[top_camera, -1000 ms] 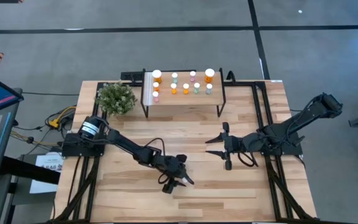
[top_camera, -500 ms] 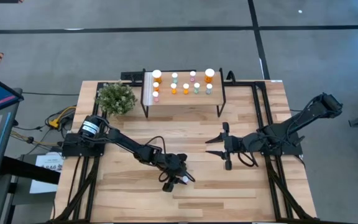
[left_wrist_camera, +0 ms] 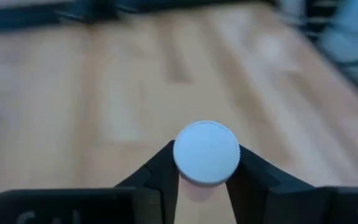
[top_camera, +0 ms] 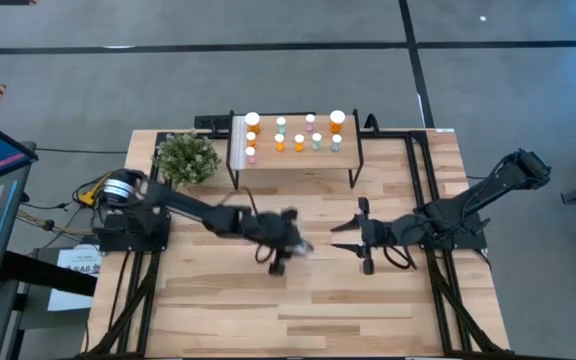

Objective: Pick and place medicine bottles onto shelf by color
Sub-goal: Put the small pink pill bottle on the shelf

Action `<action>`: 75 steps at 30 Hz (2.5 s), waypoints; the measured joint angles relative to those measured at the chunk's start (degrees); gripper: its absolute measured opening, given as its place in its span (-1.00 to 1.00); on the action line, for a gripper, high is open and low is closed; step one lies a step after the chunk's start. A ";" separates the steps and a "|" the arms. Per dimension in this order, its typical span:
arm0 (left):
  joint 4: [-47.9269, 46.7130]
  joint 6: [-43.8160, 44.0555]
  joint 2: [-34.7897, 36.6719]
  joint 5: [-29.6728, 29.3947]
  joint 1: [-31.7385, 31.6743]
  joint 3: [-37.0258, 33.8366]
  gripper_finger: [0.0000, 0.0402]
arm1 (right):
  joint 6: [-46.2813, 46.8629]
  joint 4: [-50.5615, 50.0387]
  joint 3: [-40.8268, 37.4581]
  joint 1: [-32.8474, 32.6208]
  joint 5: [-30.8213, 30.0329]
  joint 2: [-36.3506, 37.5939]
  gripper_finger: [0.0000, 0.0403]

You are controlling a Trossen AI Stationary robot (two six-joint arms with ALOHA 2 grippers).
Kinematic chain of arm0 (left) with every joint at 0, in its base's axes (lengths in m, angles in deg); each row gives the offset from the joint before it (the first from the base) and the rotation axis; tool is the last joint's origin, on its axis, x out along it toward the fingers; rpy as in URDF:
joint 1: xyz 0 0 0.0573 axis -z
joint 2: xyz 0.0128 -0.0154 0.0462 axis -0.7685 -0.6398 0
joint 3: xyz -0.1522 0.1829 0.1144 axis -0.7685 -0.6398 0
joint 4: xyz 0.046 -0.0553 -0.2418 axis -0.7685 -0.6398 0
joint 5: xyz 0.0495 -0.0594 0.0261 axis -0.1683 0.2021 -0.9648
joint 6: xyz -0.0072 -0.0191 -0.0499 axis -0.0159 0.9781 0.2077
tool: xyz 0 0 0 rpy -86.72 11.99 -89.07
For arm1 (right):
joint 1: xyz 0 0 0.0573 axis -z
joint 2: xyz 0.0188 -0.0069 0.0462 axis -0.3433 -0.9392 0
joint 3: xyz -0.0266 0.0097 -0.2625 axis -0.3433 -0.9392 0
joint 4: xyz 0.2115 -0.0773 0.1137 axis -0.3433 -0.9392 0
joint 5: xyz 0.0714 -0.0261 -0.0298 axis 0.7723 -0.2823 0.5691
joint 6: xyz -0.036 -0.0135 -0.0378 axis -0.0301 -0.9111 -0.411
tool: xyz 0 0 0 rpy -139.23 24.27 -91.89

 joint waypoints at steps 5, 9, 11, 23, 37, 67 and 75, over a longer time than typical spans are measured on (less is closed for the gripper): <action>-1.84 -5.11 6.99 -9.95 -7.06 0.03 -0.52 | -0.49 0.26 -0.02 -1.14 -0.23 0.83 -0.09; -2.76 -6.11 9.77 -9.70 -14.46 0.09 -0.52 | -0.56 -0.10 0.00 -2.01 -2.15 1.31 -0.09; -3.06 -5.95 10.00 -9.34 -17.94 0.17 -0.52 | -1.30 -0.42 -0.02 -2.36 -3.04 1.24 -0.09; -8.68 -8.03 9.28 -8.71 -27.15 7.44 -0.52 | -1.57 -1.31 -0.02 -1.70 -3.18 1.24 -0.09; -15.96 -7.41 4.00 -8.05 -29.48 11.76 -0.52 | -1.51 -1.40 -0.02 -1.70 -3.16 1.22 -0.09; -16.95 -6.12 4.19 -8.74 -29.52 11.59 -0.15 | -1.33 -1.53 0.00 -1.70 -3.16 1.22 -0.09; -20.05 -7.02 4.20 -9.63 -29.03 15.84 -0.12 | -1.30 -1.54 0.00 -1.70 -3.14 1.22 -0.09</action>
